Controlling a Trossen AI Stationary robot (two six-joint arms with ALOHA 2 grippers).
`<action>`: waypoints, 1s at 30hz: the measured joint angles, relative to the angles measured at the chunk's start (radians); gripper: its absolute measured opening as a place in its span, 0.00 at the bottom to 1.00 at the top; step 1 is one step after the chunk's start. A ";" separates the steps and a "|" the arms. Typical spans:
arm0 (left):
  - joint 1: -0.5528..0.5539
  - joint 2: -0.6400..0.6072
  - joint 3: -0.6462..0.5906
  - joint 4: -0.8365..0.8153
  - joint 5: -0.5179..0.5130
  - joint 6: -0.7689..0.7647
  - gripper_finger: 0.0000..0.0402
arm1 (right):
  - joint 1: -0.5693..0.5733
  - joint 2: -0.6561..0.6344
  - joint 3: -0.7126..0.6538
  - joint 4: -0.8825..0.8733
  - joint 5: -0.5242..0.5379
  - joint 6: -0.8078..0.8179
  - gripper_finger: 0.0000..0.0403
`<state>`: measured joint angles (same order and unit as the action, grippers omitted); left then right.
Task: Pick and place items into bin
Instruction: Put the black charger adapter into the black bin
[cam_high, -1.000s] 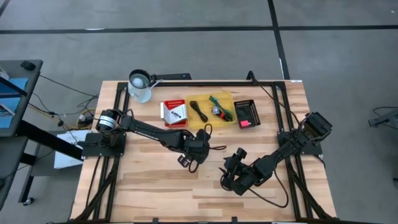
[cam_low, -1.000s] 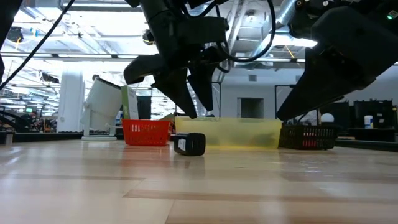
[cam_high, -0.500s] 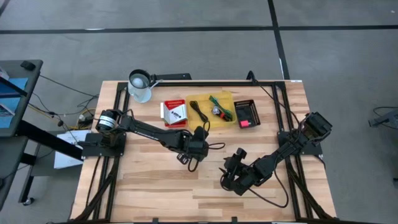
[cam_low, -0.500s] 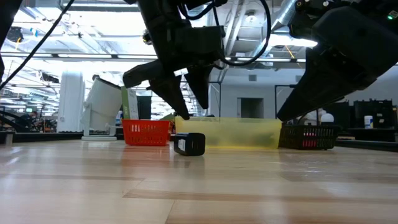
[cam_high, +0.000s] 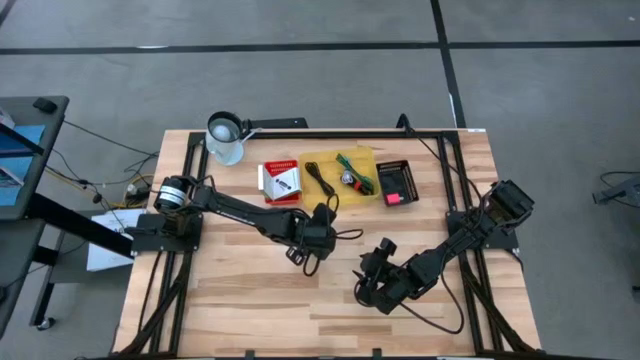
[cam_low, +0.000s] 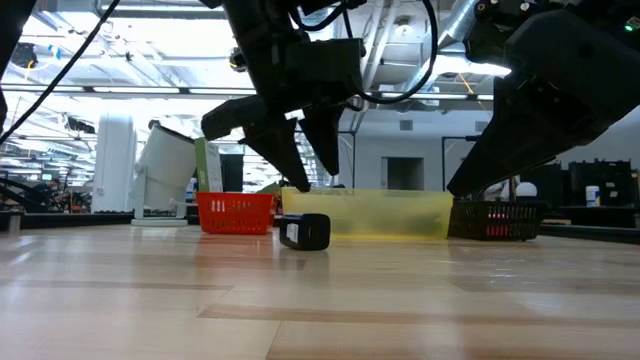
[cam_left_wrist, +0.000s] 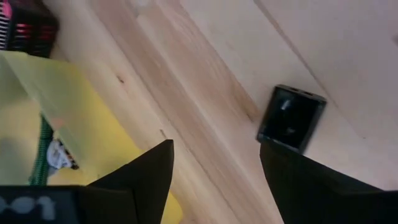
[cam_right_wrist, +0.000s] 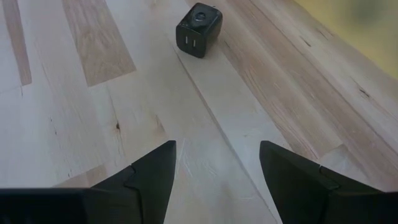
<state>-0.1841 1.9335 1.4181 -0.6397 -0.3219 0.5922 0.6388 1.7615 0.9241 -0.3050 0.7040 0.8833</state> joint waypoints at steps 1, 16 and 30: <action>0.000 0.000 0.000 -0.007 0.007 0.000 0.58 | 0.000 0.000 0.000 0.000 0.000 0.000 0.57; 0.000 0.000 0.000 -0.111 0.161 0.073 0.62 | 0.000 0.000 0.000 0.002 0.000 0.000 0.57; 0.012 0.000 0.000 -0.095 0.161 0.079 0.62 | -0.008 0.000 0.000 0.002 -0.001 0.000 0.57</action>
<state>-0.1716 1.9335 1.4181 -0.7345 -0.1614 0.6716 0.6312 1.7616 0.9243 -0.3035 0.7033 0.8833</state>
